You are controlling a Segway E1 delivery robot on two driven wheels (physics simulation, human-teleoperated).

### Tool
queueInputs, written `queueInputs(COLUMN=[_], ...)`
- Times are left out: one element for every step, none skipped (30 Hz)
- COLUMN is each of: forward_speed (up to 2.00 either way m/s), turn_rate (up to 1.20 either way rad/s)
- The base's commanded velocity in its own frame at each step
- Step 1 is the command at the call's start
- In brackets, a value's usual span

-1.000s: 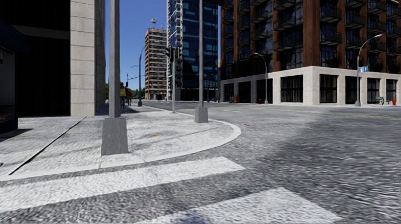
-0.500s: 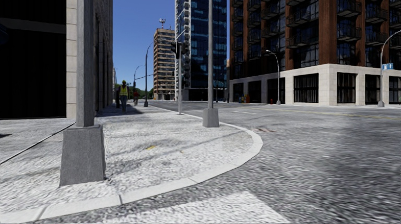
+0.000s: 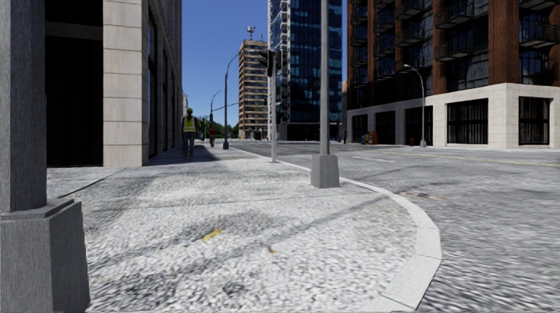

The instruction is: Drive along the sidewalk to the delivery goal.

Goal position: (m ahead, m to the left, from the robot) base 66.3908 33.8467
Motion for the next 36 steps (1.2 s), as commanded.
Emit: queueInputs(forward_speed=[2.0, 2.0, 2.0, 2.0, 2.0, 2.0, 2.0, 2.0, 2.0, 2.0, 2.0, 2.0, 2.0, 2.0, 2.0, 2.0, 2.0, 2.0, 2.0, 2.0, 2.0, 2.0, 2.0, 2.0, 2.0, 2.0, 2.0, 2.0, 2.0, 2.0, 2.0, 2.0, 2.0, 2.0, 2.0, 2.0], turn_rate=[0.33, 0.33, 0.33, 0.33, 0.33, 0.33, 0.33, 0.33, 0.33, 0.33, 0.33, 0.33, 0.31, 0.28, 0.28, 0.27, 0.27, 0.27, 0.27, 0.27, 0.26, 0.23, 0.23, 0.22, 0.21, 0.21, 0.21, 0.21, 0.21, 0.21, 0.21, 0.21, 0.21, 0.21, 0.21, 0.21])
